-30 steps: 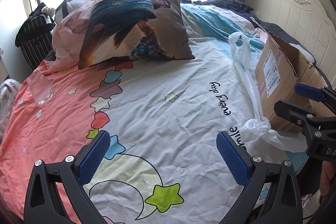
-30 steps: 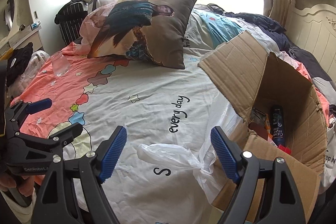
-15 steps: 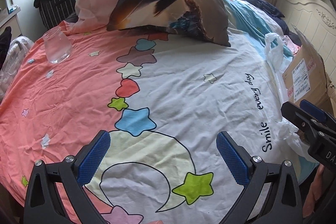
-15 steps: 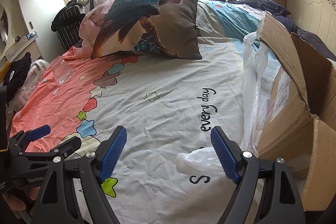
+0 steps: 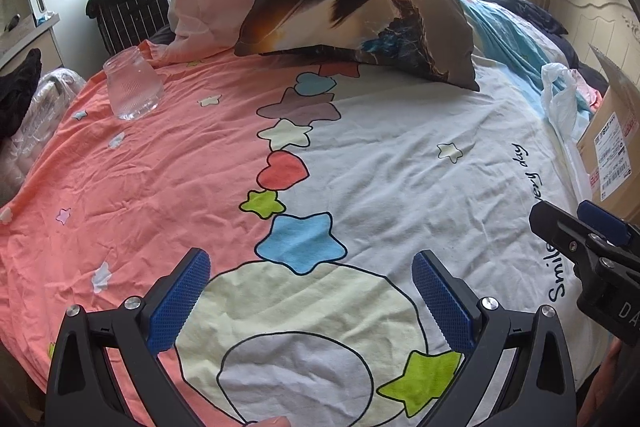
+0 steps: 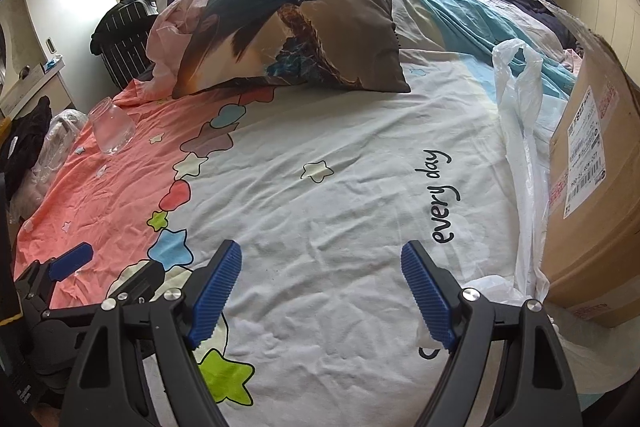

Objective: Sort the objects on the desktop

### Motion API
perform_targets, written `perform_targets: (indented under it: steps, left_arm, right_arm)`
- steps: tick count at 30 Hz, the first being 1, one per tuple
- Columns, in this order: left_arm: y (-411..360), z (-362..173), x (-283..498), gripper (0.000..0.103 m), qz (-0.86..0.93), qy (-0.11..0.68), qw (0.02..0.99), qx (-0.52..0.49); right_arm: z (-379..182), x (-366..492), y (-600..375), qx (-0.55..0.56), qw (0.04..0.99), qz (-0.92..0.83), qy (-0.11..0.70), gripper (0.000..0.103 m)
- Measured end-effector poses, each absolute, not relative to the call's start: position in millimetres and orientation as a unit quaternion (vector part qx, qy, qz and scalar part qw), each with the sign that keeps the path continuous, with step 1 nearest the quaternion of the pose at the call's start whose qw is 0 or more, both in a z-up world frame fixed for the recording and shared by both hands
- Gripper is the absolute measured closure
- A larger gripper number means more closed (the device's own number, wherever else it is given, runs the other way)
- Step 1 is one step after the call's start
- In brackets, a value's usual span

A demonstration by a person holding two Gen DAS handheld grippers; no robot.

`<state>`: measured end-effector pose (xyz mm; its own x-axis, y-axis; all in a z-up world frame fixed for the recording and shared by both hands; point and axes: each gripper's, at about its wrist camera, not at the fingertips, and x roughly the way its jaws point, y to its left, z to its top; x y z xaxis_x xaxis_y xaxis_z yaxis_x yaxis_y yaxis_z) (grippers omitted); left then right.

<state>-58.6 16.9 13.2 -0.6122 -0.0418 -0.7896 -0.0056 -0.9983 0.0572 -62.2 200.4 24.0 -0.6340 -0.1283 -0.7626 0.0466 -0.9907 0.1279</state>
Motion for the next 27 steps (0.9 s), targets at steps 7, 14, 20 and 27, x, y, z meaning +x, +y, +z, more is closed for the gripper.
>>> perform_targets:
  steps: [7,14,20,27]
  left_arm:
    - [6.2,6.5,-63.2,0.0,-0.9,-0.025,0.006,0.435]
    - [-8.9,5.5,-70.4,0.0,-0.9,0.006,0.019,0.435]
    - [-11.0,1.3,-73.3,0.0,-0.898,0.011,0.015,0.439]
    - [-10.1,-2.1,-72.2,0.0,-0.899,0.006,0.016,0.437]
  right_arm:
    - [9.9,-70.3,188.9,0.439,0.055,-0.896,-0.046,0.023]
    - [1.1,-72.0,185.5,0.443,0.042,-0.895,-0.041,0.023]
    - [-4.7,-74.1,182.5,0.45,0.044,-0.891,-0.037,0.023]
    - [-10.0,-76.1,181.7,0.455,0.045,-0.889,-0.035,0.023]
